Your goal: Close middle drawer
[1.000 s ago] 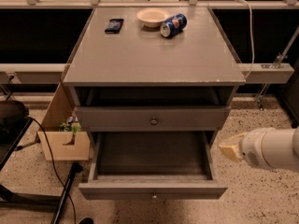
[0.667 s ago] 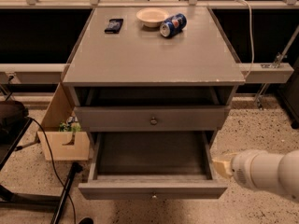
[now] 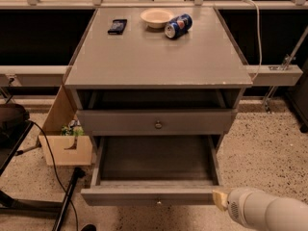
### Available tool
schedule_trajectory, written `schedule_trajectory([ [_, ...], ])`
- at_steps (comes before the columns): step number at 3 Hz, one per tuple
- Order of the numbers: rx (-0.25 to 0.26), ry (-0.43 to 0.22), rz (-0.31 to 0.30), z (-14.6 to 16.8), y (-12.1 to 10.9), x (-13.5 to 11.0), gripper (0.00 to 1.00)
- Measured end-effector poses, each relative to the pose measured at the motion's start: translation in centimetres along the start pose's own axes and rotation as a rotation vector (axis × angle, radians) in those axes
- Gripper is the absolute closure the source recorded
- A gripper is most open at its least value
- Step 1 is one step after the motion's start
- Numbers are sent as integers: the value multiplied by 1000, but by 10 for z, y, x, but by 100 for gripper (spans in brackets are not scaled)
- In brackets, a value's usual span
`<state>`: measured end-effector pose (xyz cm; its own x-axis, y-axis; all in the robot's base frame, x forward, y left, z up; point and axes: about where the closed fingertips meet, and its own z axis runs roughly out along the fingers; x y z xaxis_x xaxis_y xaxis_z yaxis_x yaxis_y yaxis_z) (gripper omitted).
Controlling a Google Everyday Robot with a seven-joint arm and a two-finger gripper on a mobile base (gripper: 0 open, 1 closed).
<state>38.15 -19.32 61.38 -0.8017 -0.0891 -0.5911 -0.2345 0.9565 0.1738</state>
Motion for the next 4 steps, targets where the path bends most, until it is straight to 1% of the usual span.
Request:
schedule_trajectory([
  [1,0,-1,-2,0,0,-1,100],
  [2,22,-55,7,5,-5,1,100],
  [3,37,-184,0,21,-9,0,100],
  [4,31,-361,-17,33,-8,-12,100],
])
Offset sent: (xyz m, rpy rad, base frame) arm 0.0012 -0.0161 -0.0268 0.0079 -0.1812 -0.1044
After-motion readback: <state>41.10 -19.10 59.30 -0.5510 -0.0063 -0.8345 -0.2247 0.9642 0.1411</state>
